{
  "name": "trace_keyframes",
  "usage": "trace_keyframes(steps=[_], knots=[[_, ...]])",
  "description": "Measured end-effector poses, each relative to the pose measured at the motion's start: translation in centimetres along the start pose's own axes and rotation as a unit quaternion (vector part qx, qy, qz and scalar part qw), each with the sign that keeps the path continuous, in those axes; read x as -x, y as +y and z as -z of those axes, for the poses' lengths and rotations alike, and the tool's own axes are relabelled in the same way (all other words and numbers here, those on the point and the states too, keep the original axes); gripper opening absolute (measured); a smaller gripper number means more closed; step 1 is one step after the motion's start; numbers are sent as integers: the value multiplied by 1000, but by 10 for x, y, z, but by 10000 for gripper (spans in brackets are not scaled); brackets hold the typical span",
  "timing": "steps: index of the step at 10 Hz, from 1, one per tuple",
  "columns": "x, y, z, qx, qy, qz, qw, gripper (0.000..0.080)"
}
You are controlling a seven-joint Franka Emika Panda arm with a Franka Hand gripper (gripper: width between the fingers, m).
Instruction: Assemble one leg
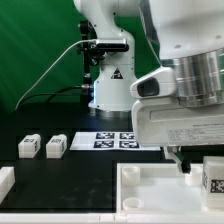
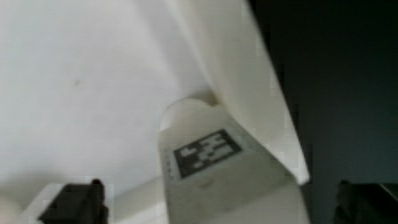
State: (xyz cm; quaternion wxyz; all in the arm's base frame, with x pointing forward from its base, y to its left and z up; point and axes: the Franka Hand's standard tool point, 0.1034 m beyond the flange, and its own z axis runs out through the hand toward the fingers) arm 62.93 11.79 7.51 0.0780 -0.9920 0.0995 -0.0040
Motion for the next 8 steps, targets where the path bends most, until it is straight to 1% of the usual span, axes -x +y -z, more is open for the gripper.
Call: trace_keyframes(steps=[1,3,4,5,7,8], knots=[[0,-5,0,5,-5,4,1000,649],[-1,-4,0,3,-3,1,1000,645],[-1,-4,0,3,-3,1,1000,494],[-1,-3,0,4,-3,1,1000,303],[-2,0,1,3,-3,-6,1000,304],[-5,4,3,-5,-2,-31,999,301]])
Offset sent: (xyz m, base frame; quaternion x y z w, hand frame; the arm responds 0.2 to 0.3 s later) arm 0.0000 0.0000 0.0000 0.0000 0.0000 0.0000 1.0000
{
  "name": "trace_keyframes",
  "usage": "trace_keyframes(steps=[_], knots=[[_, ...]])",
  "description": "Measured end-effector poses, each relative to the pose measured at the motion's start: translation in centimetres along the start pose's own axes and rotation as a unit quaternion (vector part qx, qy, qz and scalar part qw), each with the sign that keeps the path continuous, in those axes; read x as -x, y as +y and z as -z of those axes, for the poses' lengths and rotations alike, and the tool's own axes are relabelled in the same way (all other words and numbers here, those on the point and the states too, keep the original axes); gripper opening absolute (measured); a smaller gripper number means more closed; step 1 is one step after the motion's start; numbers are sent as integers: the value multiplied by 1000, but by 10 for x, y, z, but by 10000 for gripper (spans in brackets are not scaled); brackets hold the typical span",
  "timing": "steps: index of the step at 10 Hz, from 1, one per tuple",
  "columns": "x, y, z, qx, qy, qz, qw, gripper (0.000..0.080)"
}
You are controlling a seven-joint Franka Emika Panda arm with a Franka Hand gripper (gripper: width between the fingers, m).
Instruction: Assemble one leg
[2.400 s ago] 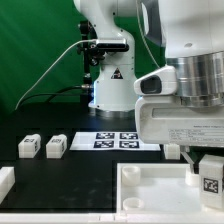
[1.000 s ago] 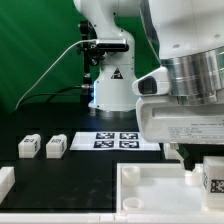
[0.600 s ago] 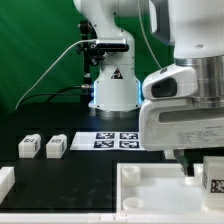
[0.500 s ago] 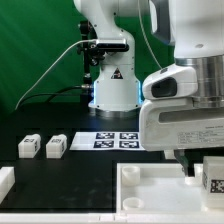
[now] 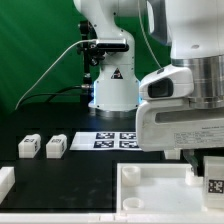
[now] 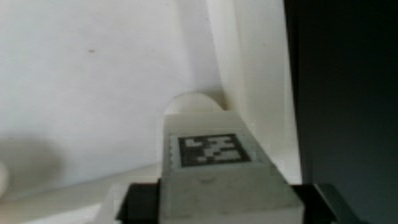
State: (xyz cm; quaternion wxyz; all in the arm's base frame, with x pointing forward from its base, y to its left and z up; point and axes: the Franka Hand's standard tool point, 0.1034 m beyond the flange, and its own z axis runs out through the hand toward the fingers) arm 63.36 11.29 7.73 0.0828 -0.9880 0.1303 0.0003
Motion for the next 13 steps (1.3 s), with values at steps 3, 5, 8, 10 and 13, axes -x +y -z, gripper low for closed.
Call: trace_keyframes(steps=[3,5,8,10,13], knots=[[3,2,-3,-30,-1,-139,990,299],[5,1,-4,-24,2,-140,990,300],[5,2,-4,-25,9,-135,991,300],[5,2,-4,-25,9,-135,991,554],[5,2,-5,-25,8,-135,991,641]])
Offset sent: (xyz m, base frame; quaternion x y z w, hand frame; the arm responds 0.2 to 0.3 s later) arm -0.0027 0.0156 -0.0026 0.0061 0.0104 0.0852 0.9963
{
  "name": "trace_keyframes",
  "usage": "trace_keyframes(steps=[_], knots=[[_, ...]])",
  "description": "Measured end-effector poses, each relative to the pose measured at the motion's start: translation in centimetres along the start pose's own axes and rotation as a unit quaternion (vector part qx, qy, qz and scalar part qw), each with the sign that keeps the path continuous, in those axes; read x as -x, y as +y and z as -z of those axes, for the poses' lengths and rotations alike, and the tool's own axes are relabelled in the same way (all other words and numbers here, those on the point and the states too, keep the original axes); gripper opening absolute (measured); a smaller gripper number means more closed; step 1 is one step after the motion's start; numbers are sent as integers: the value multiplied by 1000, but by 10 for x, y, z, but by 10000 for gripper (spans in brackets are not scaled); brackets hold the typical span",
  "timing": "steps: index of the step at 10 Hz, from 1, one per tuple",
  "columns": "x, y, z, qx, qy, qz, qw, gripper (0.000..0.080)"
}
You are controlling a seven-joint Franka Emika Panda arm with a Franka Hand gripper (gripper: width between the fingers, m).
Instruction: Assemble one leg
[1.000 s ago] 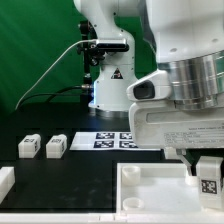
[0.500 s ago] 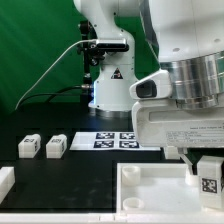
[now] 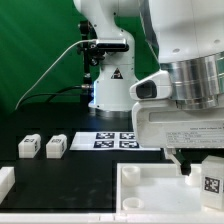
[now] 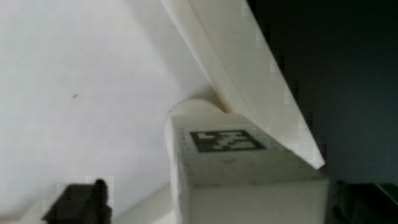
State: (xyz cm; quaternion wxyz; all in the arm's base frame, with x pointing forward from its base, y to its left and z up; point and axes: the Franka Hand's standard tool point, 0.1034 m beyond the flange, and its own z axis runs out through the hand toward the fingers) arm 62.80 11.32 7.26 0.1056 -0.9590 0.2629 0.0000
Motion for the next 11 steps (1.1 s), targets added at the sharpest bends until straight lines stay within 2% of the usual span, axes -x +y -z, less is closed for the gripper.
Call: trace_keyframes(steps=[6,8,11], knots=[[0,0,0,0,0,0,1000,649],[0,0,-1,0,0,0,1000,334],[0,1,-1,0,-1,-19,1000,293]])
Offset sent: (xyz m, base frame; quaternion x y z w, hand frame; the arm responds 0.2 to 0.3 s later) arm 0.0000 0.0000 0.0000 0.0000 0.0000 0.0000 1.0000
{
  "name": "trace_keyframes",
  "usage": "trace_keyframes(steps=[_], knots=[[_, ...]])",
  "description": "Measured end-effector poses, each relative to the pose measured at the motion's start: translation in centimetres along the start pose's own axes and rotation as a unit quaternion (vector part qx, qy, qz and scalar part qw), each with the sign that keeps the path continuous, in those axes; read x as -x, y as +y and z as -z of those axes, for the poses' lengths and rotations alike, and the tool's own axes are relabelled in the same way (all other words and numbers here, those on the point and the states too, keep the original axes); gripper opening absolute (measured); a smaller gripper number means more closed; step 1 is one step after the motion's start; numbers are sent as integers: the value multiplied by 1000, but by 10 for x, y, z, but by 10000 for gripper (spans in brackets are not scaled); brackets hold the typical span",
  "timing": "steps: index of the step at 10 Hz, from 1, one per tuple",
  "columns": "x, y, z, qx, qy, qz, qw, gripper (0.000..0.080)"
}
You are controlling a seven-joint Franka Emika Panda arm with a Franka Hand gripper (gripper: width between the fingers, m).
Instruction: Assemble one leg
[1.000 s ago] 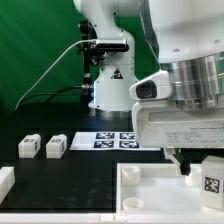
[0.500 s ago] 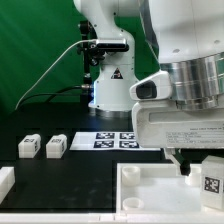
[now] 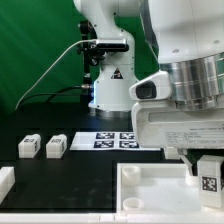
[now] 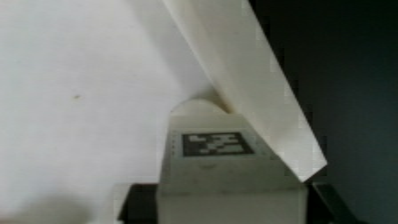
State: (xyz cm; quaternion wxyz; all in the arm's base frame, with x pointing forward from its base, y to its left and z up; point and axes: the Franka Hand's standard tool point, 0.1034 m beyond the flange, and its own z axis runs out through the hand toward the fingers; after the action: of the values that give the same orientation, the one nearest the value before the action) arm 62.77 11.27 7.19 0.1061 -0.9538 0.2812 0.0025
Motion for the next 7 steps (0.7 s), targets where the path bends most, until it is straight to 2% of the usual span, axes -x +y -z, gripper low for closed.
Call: trace_keyframes(steps=[2,3,4,5,6,7], knots=[[0,0,0,-8,4,-79,997,293],[-1,1,-1,-16,10,-197,980,293],[-1,1,-1,-25,8,-276,961,293],[-1,1,-1,-35,-2,-372,928,294],[-1,1,-2,-41,-10,-435,900,294],[1,-1,-3,-41,-13,-470,882,294]])
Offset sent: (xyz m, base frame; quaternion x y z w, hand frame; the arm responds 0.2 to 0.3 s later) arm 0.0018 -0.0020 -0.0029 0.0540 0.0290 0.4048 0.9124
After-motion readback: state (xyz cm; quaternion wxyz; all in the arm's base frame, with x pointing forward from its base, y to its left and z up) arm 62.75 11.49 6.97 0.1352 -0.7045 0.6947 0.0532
